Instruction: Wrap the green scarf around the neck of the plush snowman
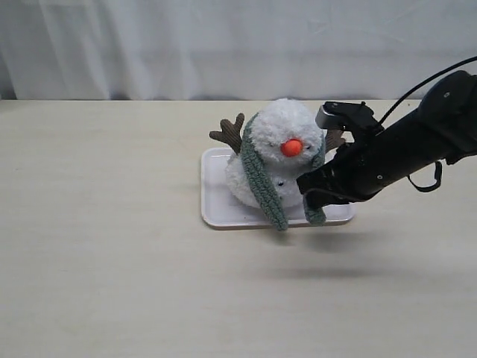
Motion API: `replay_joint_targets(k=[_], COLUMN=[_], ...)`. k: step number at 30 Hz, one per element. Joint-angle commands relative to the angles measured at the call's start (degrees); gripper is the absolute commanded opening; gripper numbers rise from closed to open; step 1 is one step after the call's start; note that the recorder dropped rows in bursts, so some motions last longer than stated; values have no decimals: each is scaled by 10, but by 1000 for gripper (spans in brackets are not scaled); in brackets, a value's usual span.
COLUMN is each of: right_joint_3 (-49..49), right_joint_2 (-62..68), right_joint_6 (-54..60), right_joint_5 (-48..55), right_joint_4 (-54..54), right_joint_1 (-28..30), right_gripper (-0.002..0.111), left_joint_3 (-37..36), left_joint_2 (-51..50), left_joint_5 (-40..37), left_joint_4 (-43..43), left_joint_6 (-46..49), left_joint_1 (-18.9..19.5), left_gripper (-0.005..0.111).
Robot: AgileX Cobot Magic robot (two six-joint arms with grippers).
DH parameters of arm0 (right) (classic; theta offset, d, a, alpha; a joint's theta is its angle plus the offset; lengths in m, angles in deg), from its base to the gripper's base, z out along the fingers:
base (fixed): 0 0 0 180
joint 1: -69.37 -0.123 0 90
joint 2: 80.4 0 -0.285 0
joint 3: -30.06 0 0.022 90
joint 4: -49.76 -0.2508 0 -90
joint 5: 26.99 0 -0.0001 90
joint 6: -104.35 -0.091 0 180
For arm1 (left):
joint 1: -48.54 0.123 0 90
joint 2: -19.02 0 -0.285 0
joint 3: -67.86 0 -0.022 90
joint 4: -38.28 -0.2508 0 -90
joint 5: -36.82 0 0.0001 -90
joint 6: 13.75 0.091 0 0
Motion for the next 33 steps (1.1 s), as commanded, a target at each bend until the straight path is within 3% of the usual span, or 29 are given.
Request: replay_joint_targets(k=[1,7,22,24,25,30,33], right_joint_3=[3,3,-3,-7,-7,-7,-7], right_joint_2=[21,47,73,72,72,72,72], right_joint_6=[12,65,71,80,80,80,90], right_joint_5=[10,11,-4,1,3,32,45], right_joint_4=[-34,-85,-84,-84,-85,-88,-114], right_joint_1=[2,2,2,2,2,2,2], right_gripper=[4,4,6,15,30,72,75], left_joint_3=[-1,-1,-1,-1,-1,-1,-1], left_joint_2=[1,1,1,1,1,1,1], left_joint_5=[6,6,6,6,6,7,7], left_joint_4=[3,3,3,3,3,3,3], left_joint_6=[1,1,1,1,1,1,1], left_joint_1=[-4,-4,-4,-4,-4,-4,-4], left_gripper=[0,0,0,0,0,0,0])
